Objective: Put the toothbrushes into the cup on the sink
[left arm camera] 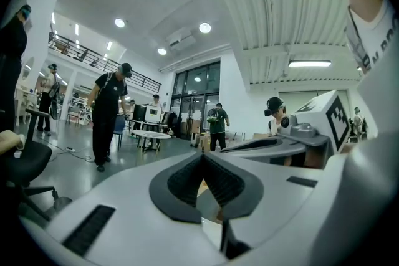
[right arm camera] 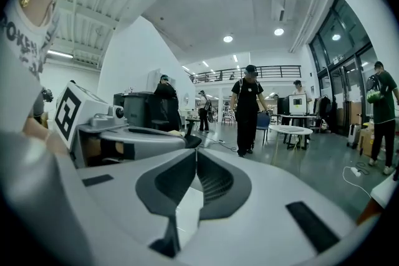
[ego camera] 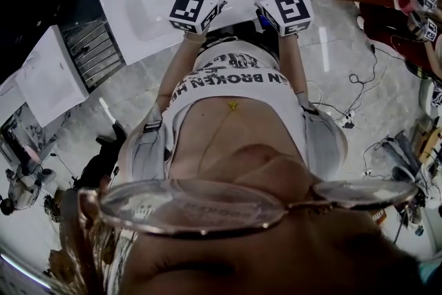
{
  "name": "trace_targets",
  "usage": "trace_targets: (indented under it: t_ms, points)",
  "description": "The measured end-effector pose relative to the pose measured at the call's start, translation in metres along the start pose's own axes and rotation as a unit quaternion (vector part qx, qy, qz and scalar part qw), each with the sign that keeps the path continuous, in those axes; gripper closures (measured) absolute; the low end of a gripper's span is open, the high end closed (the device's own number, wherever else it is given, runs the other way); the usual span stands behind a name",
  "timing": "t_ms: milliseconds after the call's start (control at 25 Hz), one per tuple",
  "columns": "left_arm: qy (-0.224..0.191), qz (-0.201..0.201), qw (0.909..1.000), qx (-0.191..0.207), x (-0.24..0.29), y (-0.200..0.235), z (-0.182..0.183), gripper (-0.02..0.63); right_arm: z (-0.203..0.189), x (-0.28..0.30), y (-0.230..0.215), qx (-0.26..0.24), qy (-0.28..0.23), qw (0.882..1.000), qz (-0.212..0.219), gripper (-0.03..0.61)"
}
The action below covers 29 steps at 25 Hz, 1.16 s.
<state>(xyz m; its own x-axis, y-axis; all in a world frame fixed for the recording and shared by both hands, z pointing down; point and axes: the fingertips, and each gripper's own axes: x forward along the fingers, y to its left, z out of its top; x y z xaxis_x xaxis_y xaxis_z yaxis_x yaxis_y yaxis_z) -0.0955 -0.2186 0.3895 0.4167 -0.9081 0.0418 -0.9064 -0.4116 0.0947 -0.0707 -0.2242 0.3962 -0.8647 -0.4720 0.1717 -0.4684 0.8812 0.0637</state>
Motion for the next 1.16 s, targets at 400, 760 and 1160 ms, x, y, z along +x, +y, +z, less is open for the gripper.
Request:
trace_targets:
  t_ms: [400,760,1160]
  points:
    - [0.008,-0.004,1.0000,-0.003,-0.002,0.003,-0.008,0.600,-0.006,-0.005,0.003,-0.006,0.013,1.000,-0.009,0.551]
    - [0.012,-0.013,0.9998,0.001,0.002,-0.001,-0.010,0.600,-0.006,-0.008,-0.001,-0.009,0.017,1.000,-0.015,0.552]
    - [0.017,-0.023,0.9996,0.001,0.013,-0.007,-0.007,0.600,-0.004,-0.012,-0.010,-0.011,0.023,0.999,-0.019,0.552]
